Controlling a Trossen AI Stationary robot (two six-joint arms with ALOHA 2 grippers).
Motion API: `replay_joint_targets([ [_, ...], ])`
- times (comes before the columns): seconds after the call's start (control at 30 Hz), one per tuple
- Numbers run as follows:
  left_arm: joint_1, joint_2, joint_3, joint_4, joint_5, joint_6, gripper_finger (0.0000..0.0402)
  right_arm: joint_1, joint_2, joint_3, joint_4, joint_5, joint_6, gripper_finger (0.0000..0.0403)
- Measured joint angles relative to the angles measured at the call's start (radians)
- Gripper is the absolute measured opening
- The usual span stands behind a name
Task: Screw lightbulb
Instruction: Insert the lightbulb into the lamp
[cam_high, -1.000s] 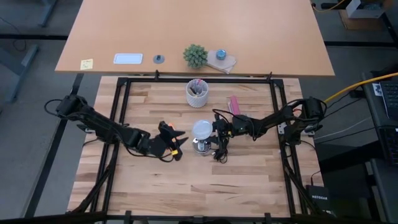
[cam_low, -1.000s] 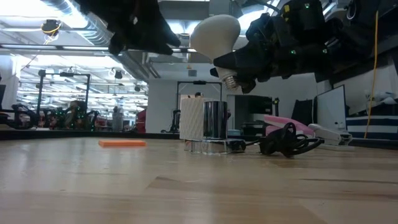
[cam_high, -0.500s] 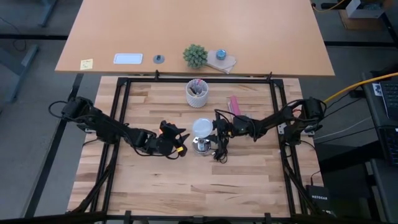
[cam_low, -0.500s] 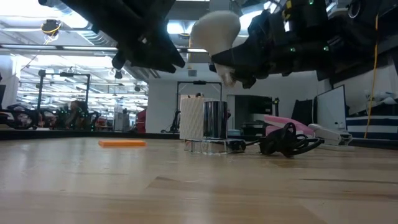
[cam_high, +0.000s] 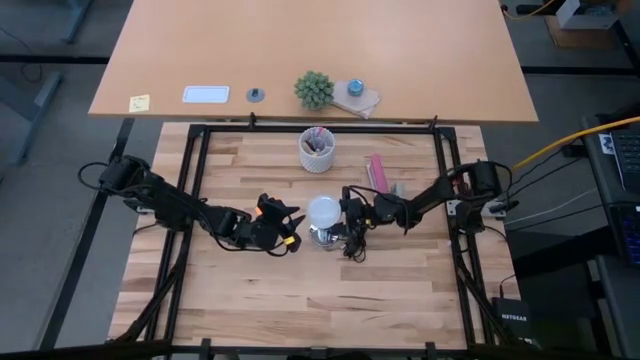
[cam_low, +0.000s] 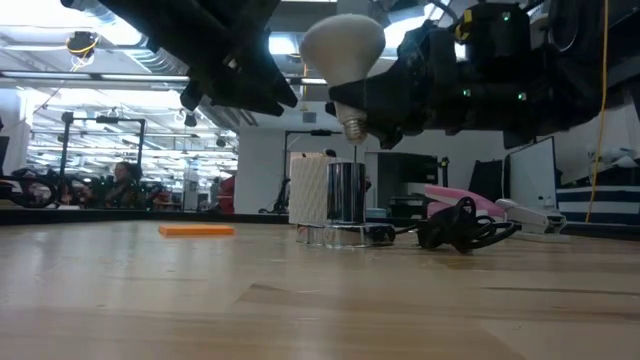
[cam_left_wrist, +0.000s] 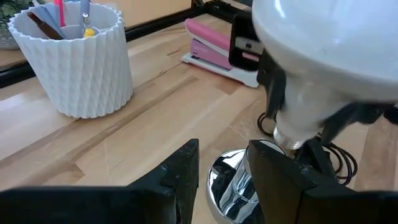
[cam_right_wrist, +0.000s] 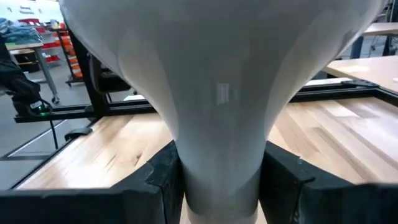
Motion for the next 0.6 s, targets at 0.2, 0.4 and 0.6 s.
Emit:
replay_joint_targets([
  [0.2, 0.000, 0.000, 0.000, 0.001, 0.000, 0.000, 0.0131, 0.000, 0.062, 0.018, 0.016, -0.009, 0.005, 0.0159],
  [0.4, 0.001, 0.000, 0.000, 0.002, 0.000, 0.000, 0.0131, 0.000, 0.067, 0.018, 0.019, -0.009, -0.001, 0.0159],
  [0.6, 0.007, 0.000, 0.000, 0.088, 0.000, 0.071, 0.0131, 0.000, 0.067, 0.018, 0.009, -0.006, -0.004, 0.0159],
])
